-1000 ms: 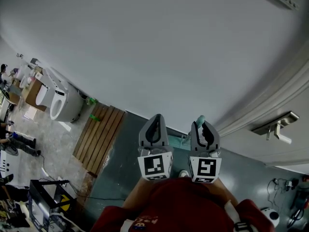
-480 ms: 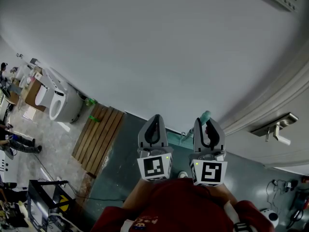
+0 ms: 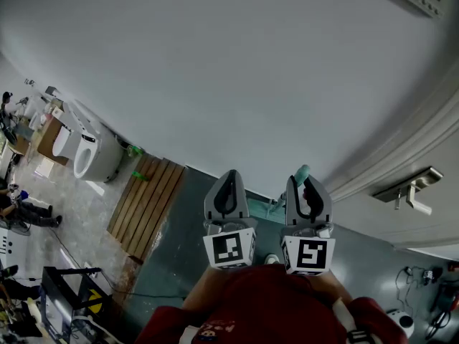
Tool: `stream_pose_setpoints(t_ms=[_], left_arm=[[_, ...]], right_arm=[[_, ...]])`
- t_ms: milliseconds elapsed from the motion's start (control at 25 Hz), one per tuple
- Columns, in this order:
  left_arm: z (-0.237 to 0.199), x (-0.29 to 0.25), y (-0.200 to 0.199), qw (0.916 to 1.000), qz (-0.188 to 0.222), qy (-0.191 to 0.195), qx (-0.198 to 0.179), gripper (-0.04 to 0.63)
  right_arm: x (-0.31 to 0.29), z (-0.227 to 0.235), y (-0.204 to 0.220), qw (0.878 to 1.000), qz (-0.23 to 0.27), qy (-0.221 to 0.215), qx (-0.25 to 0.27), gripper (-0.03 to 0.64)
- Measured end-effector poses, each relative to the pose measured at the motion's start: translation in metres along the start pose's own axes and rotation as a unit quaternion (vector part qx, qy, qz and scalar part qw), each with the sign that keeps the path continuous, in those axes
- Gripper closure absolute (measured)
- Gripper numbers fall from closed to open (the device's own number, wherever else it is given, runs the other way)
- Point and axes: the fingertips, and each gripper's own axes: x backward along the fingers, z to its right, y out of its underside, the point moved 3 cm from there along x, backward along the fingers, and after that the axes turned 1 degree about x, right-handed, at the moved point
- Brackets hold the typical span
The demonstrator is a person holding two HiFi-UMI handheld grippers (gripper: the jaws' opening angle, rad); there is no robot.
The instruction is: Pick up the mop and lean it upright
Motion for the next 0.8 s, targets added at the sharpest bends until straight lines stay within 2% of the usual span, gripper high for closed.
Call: stream_pose_setpoints(t_ms=[200,400,800], left_arm=[[0.000,0.001,-0.004,0.9998,0.012,0.000,0.015,0.581],[0.001,0.001,-0.004,0.9998,0.010,-0.001,0.014,0.581],[-0.002,0.002,0.001,1.0000,0.004,-0.004,0.003,0.581]], right_arm=[[0.000,-0.004,0.002,1.000,-0.005,-0.006,-0.001,0.512],[-0.002,-0.005,0.007,1.000,-0.010,-0.008,0.000,0.512],[-0.011,-0.013,0.053,0.998,-0.058,-0.005,-0.002,0.512]])
